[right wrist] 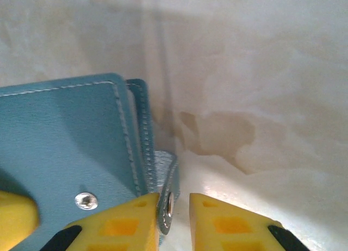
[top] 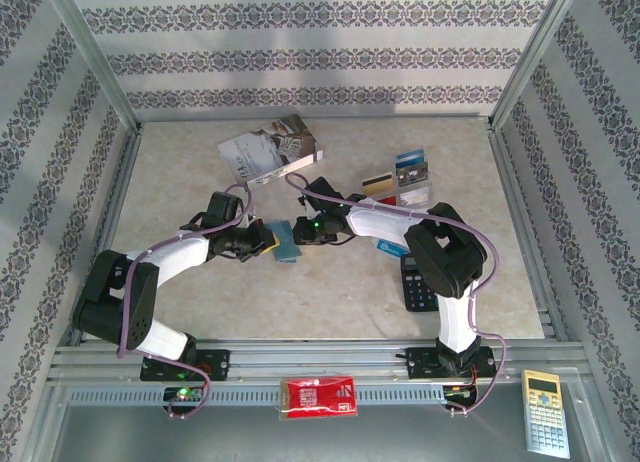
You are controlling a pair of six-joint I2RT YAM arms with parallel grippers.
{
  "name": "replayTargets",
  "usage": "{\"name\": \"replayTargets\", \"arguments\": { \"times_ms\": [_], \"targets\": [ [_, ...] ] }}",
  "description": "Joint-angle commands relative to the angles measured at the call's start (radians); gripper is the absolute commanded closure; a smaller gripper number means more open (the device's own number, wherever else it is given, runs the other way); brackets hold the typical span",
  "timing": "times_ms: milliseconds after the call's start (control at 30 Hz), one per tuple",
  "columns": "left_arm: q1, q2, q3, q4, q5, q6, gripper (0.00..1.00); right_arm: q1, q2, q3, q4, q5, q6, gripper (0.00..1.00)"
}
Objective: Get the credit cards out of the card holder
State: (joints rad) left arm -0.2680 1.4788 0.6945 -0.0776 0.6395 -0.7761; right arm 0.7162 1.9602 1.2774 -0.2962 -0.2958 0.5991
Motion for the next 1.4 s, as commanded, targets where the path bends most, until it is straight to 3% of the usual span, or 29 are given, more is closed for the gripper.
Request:
{"name": "replayTargets", "arguments": {
  "times_ms": [0, 433, 600, 667, 867, 1100, 1133, 1167, 1367],
  "targets": [
    [0.006, 0.008, 0.02, -0.034, -0.018, 0.046, 1.0, 0.009, 0.025, 0.018, -0.027, 0.034, 0.018, 0.78],
    [0.008, 0.031, 0.014, -0.029, -0.022, 0.056, 1.0, 0.014, 0.064, 0.034, 0.035, -0.037, 0.027, 0.79],
    [0.009, 0.02, 0.01, -0.042, -0.043, 0.057, 1.0, 0.014, 0.046, 0.026, 0.049, -0.019, 0.008, 0.88],
    [0.01, 0.005, 0.003, -0.064, -0.069, 0.053, 0.9, 0.015, 0.028, 0.02, 0.051, 0.002, -0.01, 0.94],
    [0.025, -0.063, 0.006, -0.159, -0.13, 0.072, 0.49, 0.013, -0.081, -0.05, 0.046, 0.057, -0.065, 0.96],
    [0.048, -0.18, 0.006, -0.254, -0.217, 0.108, 0.19, 0.014, -0.251, -0.17, -0.012, 0.112, -0.151, 0.96],
    [0.052, -0.195, 0.009, -0.264, -0.227, 0.114, 0.07, 0.014, -0.271, -0.182, -0.024, 0.12, -0.162, 0.96],
    [0.057, -0.207, 0.01, -0.273, -0.235, 0.12, 0.02, 0.014, -0.286, -0.187, -0.038, 0.127, -0.17, 0.96],
    [0.094, -0.278, 0.018, -0.298, -0.283, 0.146, 0.0, 0.037, -0.303, -0.122, -0.093, 0.132, -0.103, 0.97]
  ]
}}
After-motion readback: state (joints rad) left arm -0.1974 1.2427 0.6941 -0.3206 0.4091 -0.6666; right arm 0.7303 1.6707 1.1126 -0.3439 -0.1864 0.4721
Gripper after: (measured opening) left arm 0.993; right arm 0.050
